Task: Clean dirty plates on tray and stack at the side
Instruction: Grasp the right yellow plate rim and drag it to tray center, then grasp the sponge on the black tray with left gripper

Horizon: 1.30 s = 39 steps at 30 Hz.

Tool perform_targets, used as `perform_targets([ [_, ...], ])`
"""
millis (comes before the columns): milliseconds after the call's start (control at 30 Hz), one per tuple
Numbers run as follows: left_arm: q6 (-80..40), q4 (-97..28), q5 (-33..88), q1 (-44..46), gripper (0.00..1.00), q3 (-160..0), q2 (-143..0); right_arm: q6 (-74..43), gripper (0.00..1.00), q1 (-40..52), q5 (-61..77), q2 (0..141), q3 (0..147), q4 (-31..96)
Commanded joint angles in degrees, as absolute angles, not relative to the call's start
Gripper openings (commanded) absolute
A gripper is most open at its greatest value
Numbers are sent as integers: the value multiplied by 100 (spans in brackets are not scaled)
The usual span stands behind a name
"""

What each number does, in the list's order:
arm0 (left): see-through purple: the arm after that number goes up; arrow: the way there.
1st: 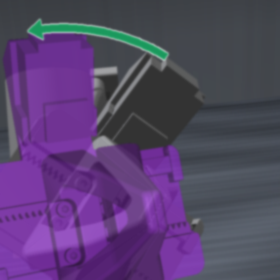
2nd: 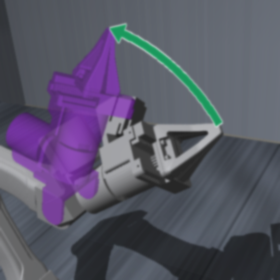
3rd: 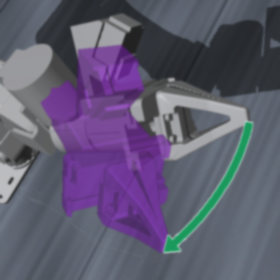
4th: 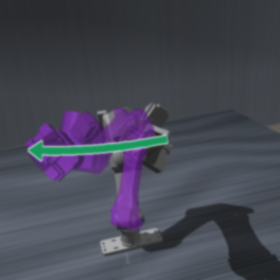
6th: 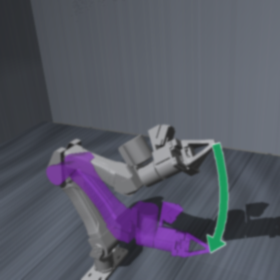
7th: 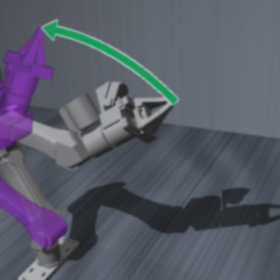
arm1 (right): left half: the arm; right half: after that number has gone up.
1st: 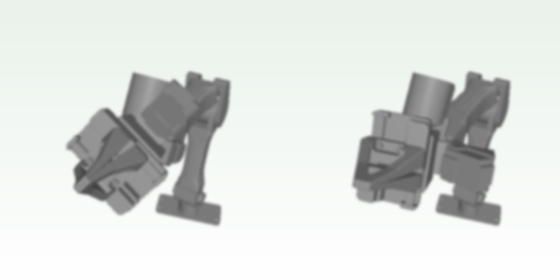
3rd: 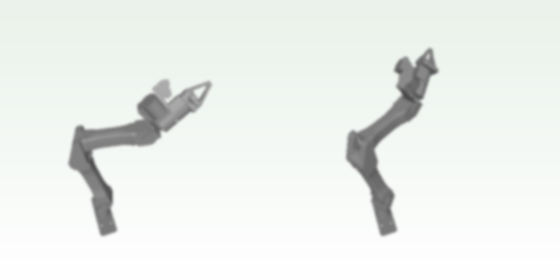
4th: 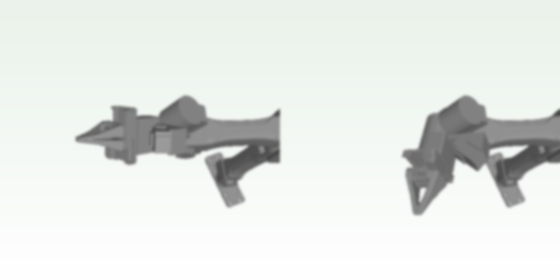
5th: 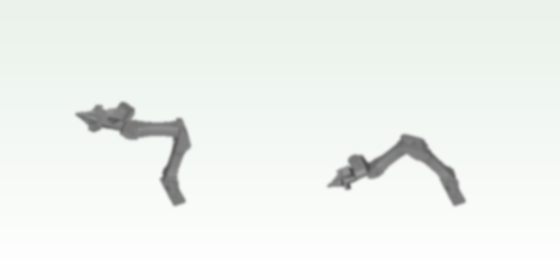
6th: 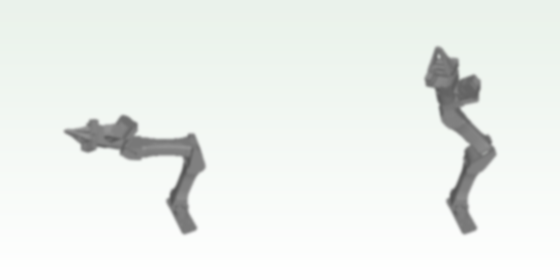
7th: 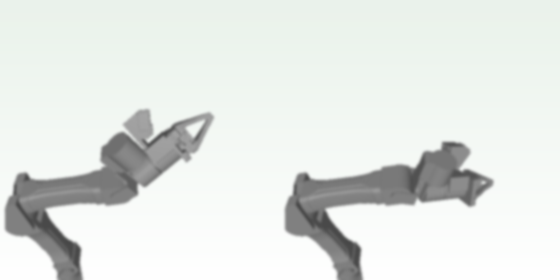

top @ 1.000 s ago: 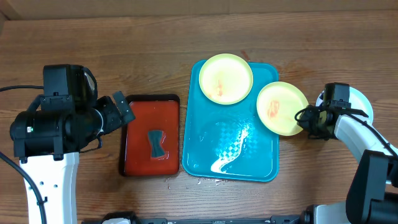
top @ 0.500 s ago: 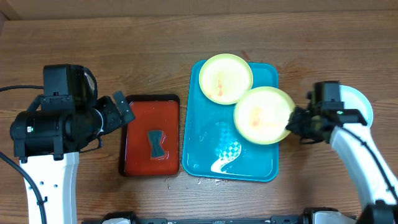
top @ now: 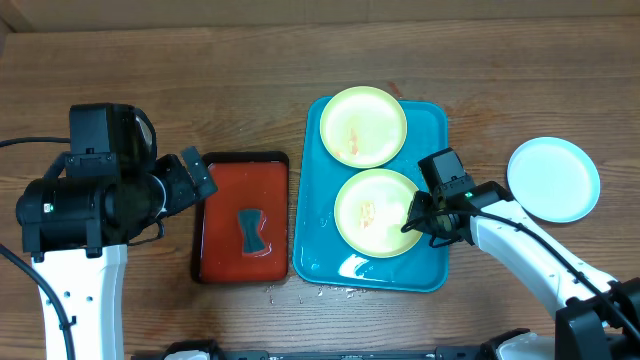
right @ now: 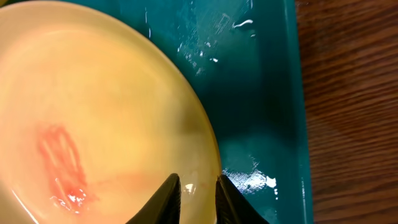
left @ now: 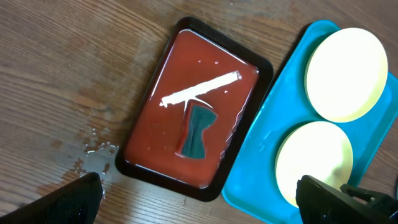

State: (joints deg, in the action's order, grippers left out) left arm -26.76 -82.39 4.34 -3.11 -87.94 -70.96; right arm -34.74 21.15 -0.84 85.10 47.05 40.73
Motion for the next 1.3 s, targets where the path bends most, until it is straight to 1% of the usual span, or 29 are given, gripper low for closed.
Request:
perform_targets([
  [0, -2576, -8160, 668, -336, 100, -8897, -7116, -3253, 22, 2115, -303, 8213, 5017, 4060],
  [100, -2473, -8112, 742, -320, 100, -8892, -7166, -2733, 24, 2115, -298, 7808, 5293, 4185],
  [133, -2252, -8101, 854, -285, 97, -8864, -7199, -2600, 24, 2115, -298, 7662, 5376, 4261],
  [200, -1734, -8036, 1103, -128, 84, -8685, -7279, -2423, 24, 2115, -294, 7397, 5485, 4392],
  [267, -1623, -8001, 1098, 60, 75, -8420, -7397, -2353, 24, 2115, -292, 7185, 5500, 4464],
  [367, -1634, -7699, 987, 375, 66, -7730, -7651, -2353, 24, 2115, -292, 6967, 5500, 4646],
  [400, -1662, -7522, 989, 445, 66, -7481, -7745, -2351, 24, 2115, -292, 6934, 5500, 4700],
  [433, -1708, -7308, 996, 510, 63, -7212, -7852, -2351, 24, 2115, -292, 6932, 5500, 4742],
  [500, -1767, -6882, 974, 626, 48, -6716, -8097, -2351, 26, 2115, -296, 6954, 5498, 4794],
  [567, -1900, -6512, 972, 683, 46, -6348, -8372, -2351, 28, 2115, -296, 6956, 5498, 4831],
  [600, -1992, -6184, 969, 722, 42, -6108, -8624, -2351, 28, 2115, -294, 6956, 5498, 4840],
  [667, -2093, -5800, 974, 764, 41, -5896, -9011, -2353, 29, 2115, -294, 6956, 5498, 4836],
  [833, -2143, -5059, 967, 770, 25, -5850, -9802, -2353, 29, 2115, -294, 6956, 5498, 4834],
  [933, -2145, -4746, 880, 775, 22, -5850, -10138, -2353, 29, 2115, -294, 6956, 5498, 4840],
  [1000, -2139, -4657, 827, 790, 4, -5850, -10300, -2353, 29, 2115, -294, 6956, 5498, 4840],
  [1100, -2143, -4742, 838, 792, 4, -5927, -10333, -2353, 28, 2115, -294, 6956, 5498, 4840],
  [1267, -2141, -5428, 766, 790, 4, -6484, -10049, -2353, 28, 2115, -294, 6956, 5498, 4840],
])
